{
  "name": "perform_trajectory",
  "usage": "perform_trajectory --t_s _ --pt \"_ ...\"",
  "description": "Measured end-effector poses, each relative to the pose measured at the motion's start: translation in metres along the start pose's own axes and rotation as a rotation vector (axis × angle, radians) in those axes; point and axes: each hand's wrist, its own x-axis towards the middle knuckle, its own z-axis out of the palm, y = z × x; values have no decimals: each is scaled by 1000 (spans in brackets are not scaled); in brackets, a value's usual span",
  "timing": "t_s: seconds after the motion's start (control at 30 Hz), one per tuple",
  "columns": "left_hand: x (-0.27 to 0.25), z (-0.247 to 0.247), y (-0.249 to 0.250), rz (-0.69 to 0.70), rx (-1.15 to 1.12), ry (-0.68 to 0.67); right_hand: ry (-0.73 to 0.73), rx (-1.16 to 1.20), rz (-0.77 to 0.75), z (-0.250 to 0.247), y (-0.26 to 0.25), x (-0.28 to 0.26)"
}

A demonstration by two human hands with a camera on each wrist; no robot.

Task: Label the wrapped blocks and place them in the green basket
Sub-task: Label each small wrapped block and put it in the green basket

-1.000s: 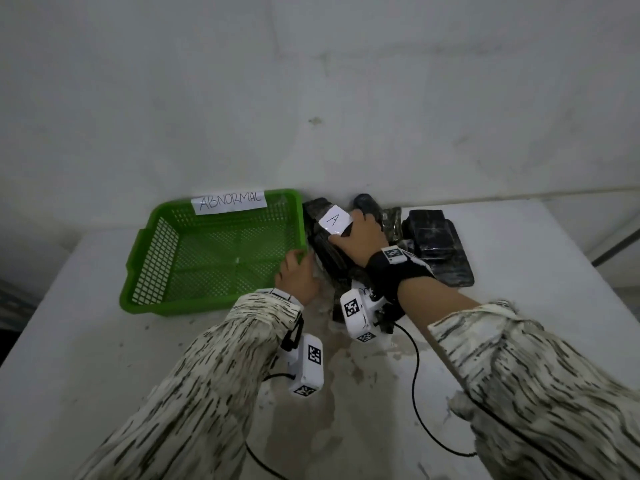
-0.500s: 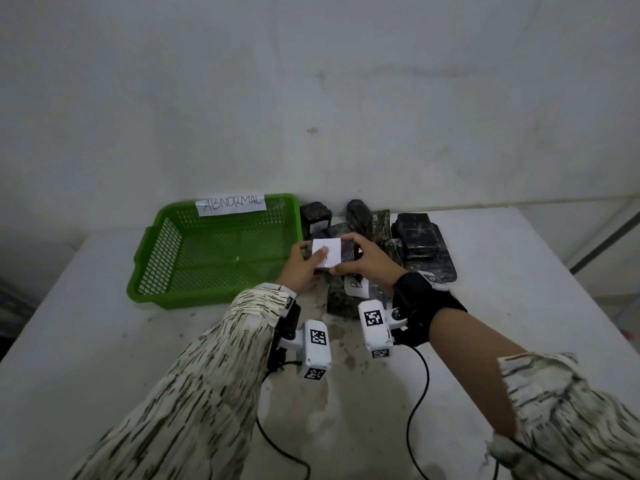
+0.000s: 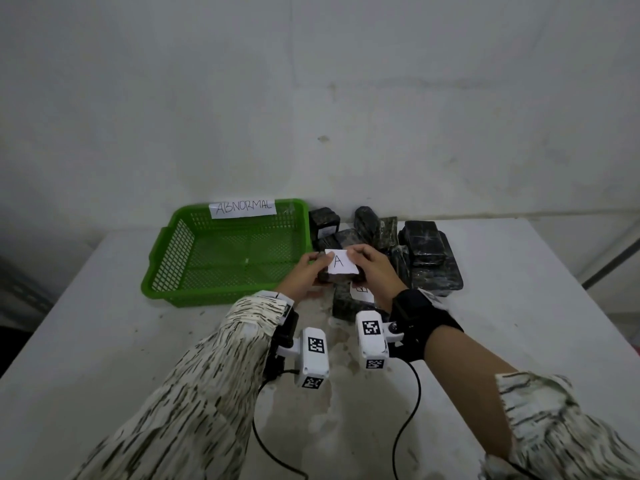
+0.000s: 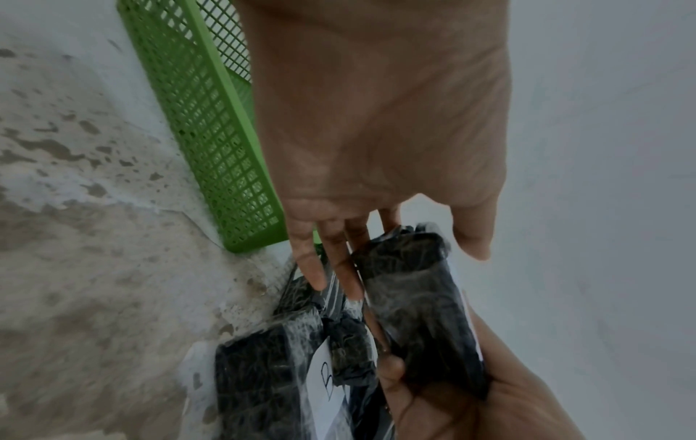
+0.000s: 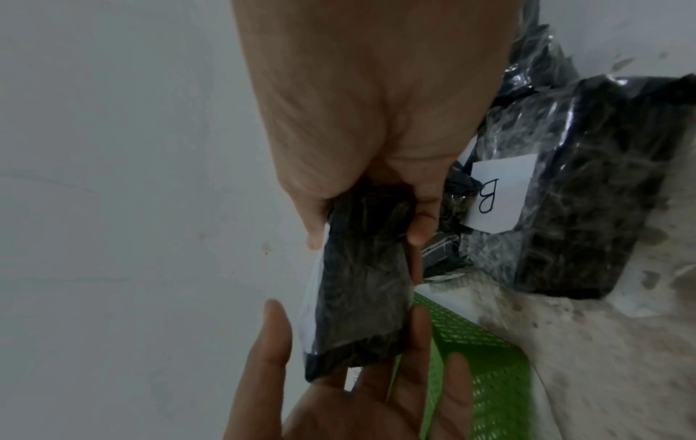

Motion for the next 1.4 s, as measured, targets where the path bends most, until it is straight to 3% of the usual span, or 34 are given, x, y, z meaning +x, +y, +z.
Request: perform_trajectory --t_s 0.17,0.37,0.8,0.93,1.13,1.4 --pt "-2 3 -3 60 47 29 -36 -55 -26 1 2 -2" --pt "-1 2 0 147 71 75 -88 62 32 3 -1 -4" --pt "-5 -21 2 139 -15 56 -109 266 100 23 1 1" --pt "-9 -30 3 126 -77 78 -47 182 68 30 1 -1" --pt "-16 -40 7 46 -122 31 -44 -79 -109 43 8 -4" --pt "-21 -68 8 144 -18 -15 -28 56 65 60 8 1"
